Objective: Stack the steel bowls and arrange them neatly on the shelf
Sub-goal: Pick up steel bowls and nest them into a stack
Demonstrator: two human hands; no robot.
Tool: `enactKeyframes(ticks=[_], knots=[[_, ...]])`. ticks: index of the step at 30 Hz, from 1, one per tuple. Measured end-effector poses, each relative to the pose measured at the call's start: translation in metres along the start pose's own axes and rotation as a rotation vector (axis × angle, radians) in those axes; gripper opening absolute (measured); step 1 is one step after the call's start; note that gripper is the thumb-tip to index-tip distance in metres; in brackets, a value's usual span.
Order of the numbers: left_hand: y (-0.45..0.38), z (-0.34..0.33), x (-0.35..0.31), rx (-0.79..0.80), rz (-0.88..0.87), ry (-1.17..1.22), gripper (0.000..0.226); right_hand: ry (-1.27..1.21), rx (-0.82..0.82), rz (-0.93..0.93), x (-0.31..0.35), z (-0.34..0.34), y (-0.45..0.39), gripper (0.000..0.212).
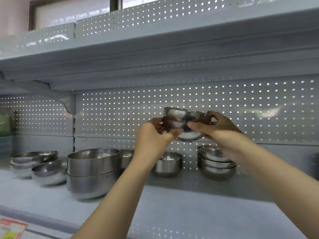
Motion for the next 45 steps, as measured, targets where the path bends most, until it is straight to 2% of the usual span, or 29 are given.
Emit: enactKeyframes(ticks=[3, 6, 10, 12, 17, 22, 25, 31, 33, 38, 43, 45], knots=[[-0.015, -0.008, 0.008, 0.011, 0.048, 0.036, 0.017, 0.005, -0.025, -0.048, -0.014, -0.005, -0.016, 0.057], [-0.027, -0.014, 0.027, 0.014, 0.076, -0.063, 0.020, -0.061, 0.024, -0.095, -0.030, -0.027, -0.025, 0.050], [-0.019, -0.018, 0.068, -0.030, 0.150, -0.058, 0.015, -0.039, 0.031, -0.093, -0.058, -0.039, -0.026, 0.063], [-0.020, -0.021, 0.074, -0.053, 0.148, -0.033, 0.019, -0.007, 0.028, -0.077, -0.064, -0.039, -0.028, 0.070], [-0.014, -0.024, 0.075, -0.108, 0.145, 0.009, 0.034, 0.012, -0.048, -0.022, -0.061, -0.032, -0.026, 0.059], [-0.009, -0.023, 0.069, -0.075, 0.164, -0.004, 0.045, 0.090, -0.044, -0.062, -0.063, -0.030, -0.020, 0.074], [-0.002, -0.022, 0.063, -0.002, 0.209, 0.003, 0.050, 0.151, -0.073, -0.062, -0.055, -0.021, -0.010, 0.072], [0.041, -0.032, 0.058, 0.258, 0.135, -0.102, 0.029, 0.242, -0.066, -0.097, -0.050, 0.026, 0.039, 0.057], [0.056, -0.038, 0.061, 0.304, 0.176, -0.086, 0.024, 0.265, -0.051, -0.126, -0.055, 0.038, 0.054, 0.051], [0.085, -0.049, 0.064, 0.384, 0.257, -0.077, 0.038, 0.232, -0.018, -0.194, -0.062, 0.053, 0.082, 0.036], [0.106, -0.052, 0.066, 0.483, 0.370, -0.078, 0.039, 0.258, -0.022, -0.228, -0.070, 0.067, 0.095, 0.054], [0.109, -0.051, 0.068, 0.490, 0.387, -0.094, 0.035, 0.289, -0.009, -0.231, -0.073, 0.070, 0.098, 0.049]])
Point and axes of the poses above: each hand's wrist, its own y-axis away from the middle knuckle, its own z-axis out of the back of the hand, x = y × z, the point moved 7 cm from there along -y, towards the middle knuckle, and after that the axes turned 12 degrees about -x, right-handed, at the moved point
